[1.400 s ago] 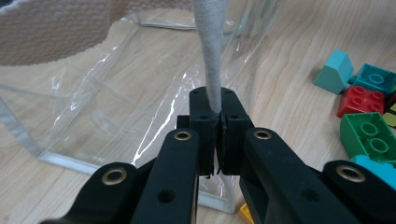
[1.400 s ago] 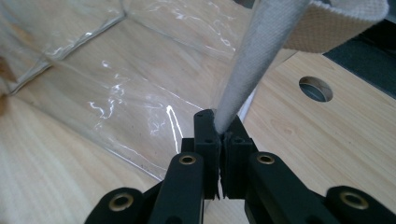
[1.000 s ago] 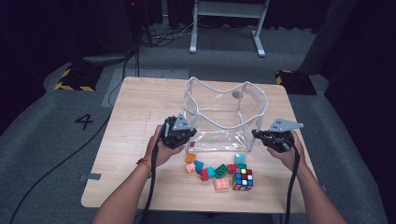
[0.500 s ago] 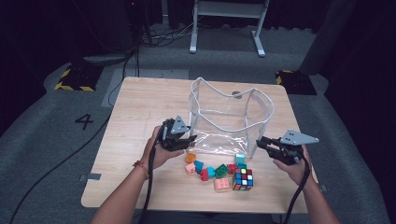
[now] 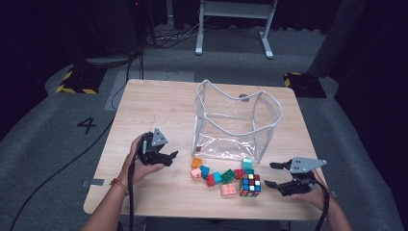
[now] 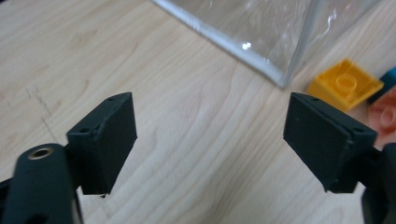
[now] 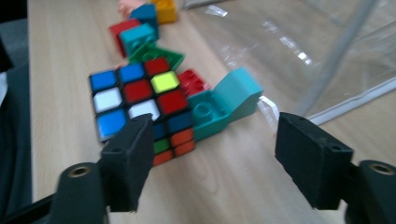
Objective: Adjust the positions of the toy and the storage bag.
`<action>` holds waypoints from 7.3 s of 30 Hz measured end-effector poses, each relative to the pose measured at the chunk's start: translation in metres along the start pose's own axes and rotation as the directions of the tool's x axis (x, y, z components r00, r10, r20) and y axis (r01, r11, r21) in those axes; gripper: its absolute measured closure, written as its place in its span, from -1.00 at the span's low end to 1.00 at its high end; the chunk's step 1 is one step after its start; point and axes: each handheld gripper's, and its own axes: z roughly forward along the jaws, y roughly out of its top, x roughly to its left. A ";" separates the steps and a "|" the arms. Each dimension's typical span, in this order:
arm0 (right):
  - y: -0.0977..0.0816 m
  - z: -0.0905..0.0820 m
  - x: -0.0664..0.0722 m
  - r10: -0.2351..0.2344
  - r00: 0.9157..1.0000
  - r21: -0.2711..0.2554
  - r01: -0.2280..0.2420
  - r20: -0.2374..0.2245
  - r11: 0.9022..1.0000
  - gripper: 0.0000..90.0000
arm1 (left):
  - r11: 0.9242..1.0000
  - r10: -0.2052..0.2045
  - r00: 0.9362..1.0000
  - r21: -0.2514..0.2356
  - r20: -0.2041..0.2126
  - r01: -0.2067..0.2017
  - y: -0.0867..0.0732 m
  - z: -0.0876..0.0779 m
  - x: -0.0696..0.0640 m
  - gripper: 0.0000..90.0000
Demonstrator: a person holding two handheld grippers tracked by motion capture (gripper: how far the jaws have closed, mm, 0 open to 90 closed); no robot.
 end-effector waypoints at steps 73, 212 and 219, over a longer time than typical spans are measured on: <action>-0.020 -0.006 0.009 -0.069 0.997 -0.047 0.067 -0.047 0.997 -0.24 | 0.990 -0.131 0.990 0.062 0.044 0.128 -0.046 0.017 -0.007 -0.67; 0.209 0.044 -0.102 -0.207 0.978 0.317 0.198 -0.005 0.928 -0.24 | 0.989 -0.135 0.990 0.064 0.050 0.132 -0.046 0.018 -0.007 -0.69; 0.208 0.046 -0.108 -0.224 0.974 0.394 0.194 0.031 0.899 -0.24 | 0.989 -0.135 0.990 0.064 0.049 0.132 -0.046 0.018 -0.007 -0.69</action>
